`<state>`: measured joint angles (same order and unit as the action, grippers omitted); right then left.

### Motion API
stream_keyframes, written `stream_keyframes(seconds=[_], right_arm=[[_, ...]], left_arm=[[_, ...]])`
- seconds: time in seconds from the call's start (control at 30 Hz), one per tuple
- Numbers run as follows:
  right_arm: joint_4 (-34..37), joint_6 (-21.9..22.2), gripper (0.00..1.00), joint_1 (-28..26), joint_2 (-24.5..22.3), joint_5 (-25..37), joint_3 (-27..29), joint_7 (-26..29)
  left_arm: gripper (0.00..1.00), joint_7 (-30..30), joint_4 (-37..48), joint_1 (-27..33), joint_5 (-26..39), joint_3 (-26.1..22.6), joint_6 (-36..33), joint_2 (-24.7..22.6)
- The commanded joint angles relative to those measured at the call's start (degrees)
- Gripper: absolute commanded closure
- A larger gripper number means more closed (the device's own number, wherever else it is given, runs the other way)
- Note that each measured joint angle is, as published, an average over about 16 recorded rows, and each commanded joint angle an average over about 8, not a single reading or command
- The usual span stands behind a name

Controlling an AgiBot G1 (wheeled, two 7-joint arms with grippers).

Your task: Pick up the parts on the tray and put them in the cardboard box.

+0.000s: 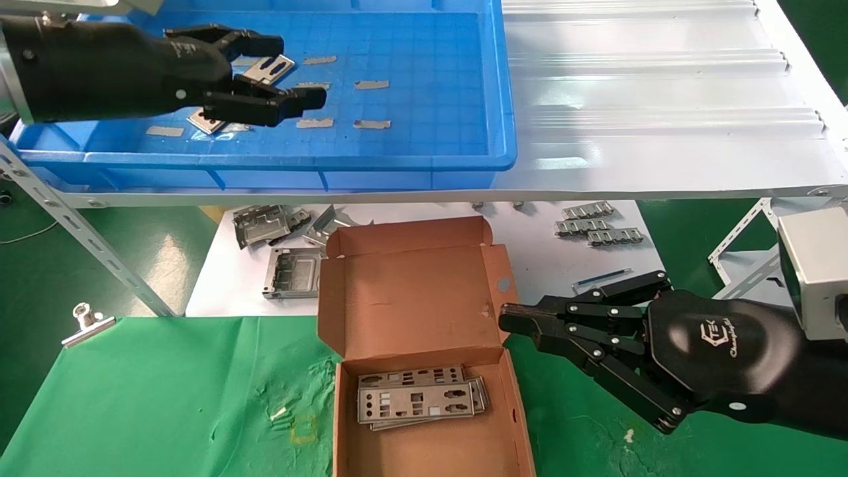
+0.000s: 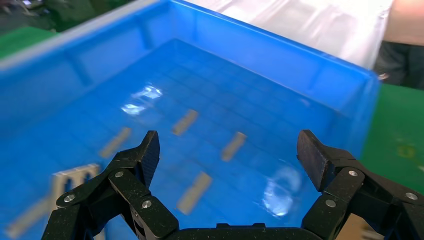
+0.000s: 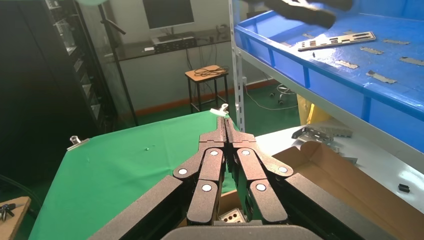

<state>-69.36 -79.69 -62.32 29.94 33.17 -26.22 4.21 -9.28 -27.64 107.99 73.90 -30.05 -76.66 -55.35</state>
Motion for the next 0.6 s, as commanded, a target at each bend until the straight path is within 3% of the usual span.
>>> stream_keyframes(seconds=[0.03, 0.23, 0.27, 0.5, 0.53, 0.6], right_arm=[[0.0, 0.0, 1.00, 0.0, 0.0, 0.0, 0.0, 0.0], [0.0, 0.0, 1.00, 0.0, 0.0, 0.0, 0.0, 0.0], [0.0, 0.0, 0.95, 0.0, 0.0, 0.0, 0.0, 0.0], [0.0, 0.0, 0.10, 0.0, 0.0, 0.0, 0.0, 0.0], [0.0, 0.0, 0.02, 0.0, 0.0, 0.0, 0.0, 0.0], [0.0, 0.0, 0.00, 0.0, 0.0, 0.0, 0.0, 0.0]], left_arm=[[0.00, 1.8, 3.3, 1.8, 1.3, -0.6, 0.5, -1.2], [0.00, 6.8, 9.5, 3.9, 2.8, -1.0, 3.2, -2.6], [0.00, 7.5, 10.2, 4.2, 3.0, -1.1, 3.7, -2.9], [0.00, 10.0, 15.6, 6.2, 4.1, -1.6, 6.0, -4.5], [0.00, 9.9, 16.5, 6.5, 4.3, -1.7, 6.5, -4.8], [0.00, 9.8, 18.1, 7.0, 4.7, -1.8, 7.5, -5.3]])
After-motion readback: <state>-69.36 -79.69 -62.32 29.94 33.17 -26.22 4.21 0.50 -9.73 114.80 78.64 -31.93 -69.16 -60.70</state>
